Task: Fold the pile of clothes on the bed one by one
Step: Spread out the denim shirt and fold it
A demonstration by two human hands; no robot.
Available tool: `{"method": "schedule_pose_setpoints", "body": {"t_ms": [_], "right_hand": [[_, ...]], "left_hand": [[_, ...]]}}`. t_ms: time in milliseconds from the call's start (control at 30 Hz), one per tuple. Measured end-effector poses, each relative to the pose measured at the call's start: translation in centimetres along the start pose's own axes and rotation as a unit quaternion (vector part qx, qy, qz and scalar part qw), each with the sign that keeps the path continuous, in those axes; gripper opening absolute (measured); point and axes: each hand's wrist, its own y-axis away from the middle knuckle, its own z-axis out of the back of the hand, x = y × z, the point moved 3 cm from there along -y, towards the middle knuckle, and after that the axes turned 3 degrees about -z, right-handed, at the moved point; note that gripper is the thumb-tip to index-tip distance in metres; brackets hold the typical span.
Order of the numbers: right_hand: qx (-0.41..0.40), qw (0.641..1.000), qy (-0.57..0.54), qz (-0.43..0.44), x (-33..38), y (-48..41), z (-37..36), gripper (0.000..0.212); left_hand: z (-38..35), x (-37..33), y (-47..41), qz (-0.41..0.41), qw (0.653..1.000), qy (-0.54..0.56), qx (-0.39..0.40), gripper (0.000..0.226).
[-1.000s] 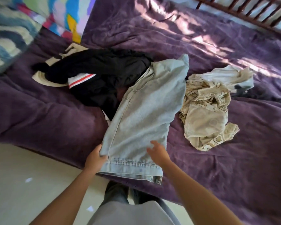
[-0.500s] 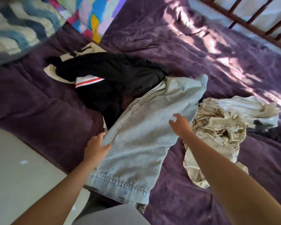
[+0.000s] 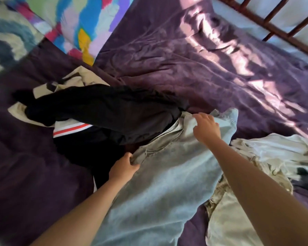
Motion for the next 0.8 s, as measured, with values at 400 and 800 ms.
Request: {"method": "schedule_pose_setpoints", "body": {"t_ms": [400, 800], "right_hand": [[-0.226, 0.970, -0.061, -0.060, -0.2, -2.8, -1.4, 0.052], [0.076, 0.990, 0.004, -0.122, -4.1, -0.1, -7.2, 0.068]], "left_hand": [[3.3, 0.6, 4.0, -0.097, 0.960, 0.122, -0.233, 0.006], [-0.6, -2.3, 2.1, -0.092, 0.961, -0.181, -0.186, 0.090]]}}
